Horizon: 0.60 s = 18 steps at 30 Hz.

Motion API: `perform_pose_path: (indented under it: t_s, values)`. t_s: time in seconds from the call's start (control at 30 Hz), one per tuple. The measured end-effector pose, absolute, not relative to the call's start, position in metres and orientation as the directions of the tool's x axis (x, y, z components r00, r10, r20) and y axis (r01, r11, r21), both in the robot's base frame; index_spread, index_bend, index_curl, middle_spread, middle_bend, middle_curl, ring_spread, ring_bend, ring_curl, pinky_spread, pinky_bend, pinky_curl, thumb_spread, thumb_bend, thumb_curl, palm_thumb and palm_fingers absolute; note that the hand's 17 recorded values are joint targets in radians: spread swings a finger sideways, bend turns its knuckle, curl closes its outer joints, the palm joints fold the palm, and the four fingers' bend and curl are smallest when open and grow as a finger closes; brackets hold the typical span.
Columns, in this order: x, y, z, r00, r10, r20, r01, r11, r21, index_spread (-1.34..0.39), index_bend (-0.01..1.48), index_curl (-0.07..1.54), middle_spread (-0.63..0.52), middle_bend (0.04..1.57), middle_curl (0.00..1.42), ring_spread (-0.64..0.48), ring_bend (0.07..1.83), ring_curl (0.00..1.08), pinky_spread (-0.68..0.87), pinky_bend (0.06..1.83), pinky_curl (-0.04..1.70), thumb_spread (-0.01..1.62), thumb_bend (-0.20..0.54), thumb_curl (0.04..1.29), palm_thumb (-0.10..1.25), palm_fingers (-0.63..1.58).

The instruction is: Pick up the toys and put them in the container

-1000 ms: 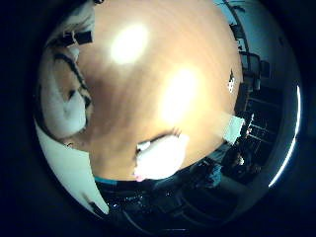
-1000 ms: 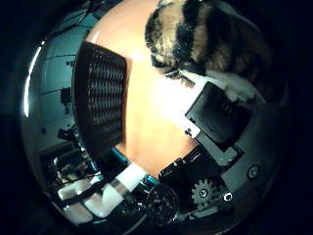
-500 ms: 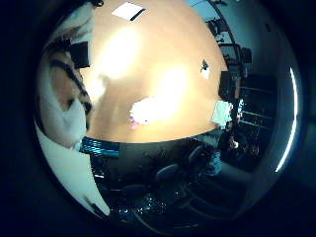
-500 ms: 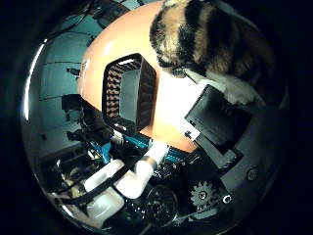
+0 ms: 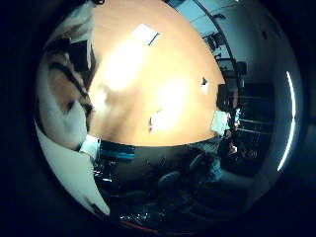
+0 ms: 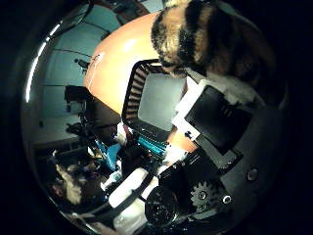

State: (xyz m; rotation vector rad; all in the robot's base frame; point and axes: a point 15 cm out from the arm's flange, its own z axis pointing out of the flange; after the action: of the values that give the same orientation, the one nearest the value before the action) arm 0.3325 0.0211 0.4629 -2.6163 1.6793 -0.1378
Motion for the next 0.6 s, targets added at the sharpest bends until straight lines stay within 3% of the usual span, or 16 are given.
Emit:
perform_pose_path:
  t_s: [0.6]
  values:
    - [0.307,0.159,0.469,0.570,-0.822,0.007,-0.813,-0.565,-0.143,-0.30,0.96,0.91,-0.17,1.26,0.84,-0.25,1.30,0.78,-0.26,1.14,0.97,0.96,-0.016,0.74,0.99,1.08]
